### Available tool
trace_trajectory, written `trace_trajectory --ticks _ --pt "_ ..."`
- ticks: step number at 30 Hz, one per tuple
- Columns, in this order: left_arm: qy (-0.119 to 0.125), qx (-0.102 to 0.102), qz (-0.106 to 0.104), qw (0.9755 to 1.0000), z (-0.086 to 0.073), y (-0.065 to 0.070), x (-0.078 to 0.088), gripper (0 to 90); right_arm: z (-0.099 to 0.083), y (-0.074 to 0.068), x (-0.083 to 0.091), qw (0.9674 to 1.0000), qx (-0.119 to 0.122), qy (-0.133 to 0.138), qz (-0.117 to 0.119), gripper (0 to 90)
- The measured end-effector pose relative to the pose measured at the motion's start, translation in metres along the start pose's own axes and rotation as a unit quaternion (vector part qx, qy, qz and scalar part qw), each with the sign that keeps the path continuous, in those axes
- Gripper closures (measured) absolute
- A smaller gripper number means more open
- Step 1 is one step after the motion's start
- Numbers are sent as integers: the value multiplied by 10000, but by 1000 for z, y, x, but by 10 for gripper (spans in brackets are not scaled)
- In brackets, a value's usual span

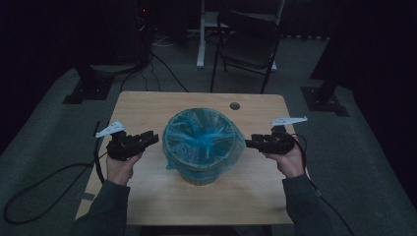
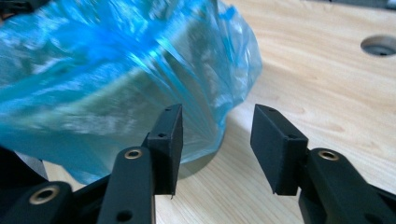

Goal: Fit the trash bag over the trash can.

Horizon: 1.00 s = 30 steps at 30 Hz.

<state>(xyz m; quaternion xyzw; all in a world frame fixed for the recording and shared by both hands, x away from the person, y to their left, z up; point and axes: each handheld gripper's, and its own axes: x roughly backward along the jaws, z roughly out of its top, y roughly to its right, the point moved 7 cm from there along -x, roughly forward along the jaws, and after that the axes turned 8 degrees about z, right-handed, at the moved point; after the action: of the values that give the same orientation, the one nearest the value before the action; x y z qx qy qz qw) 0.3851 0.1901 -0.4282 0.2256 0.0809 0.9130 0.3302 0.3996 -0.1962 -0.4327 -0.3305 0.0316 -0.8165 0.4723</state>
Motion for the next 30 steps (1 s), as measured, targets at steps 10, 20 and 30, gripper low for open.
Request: trace_trajectory --ticks 10,20,30 --pt "-106 -347 -302 9989 23 19 -11 619 -3 -10 4 9998 141 74 130 515" --pt "-392 -910 -480 9939 38 41 -27 617 -8 -16 -1 9994 279 -22 212 514" --pt "-735 -1352 -575 9864 48 54 -46 619 -11 -16 -2 9992 312 -100 248 512"
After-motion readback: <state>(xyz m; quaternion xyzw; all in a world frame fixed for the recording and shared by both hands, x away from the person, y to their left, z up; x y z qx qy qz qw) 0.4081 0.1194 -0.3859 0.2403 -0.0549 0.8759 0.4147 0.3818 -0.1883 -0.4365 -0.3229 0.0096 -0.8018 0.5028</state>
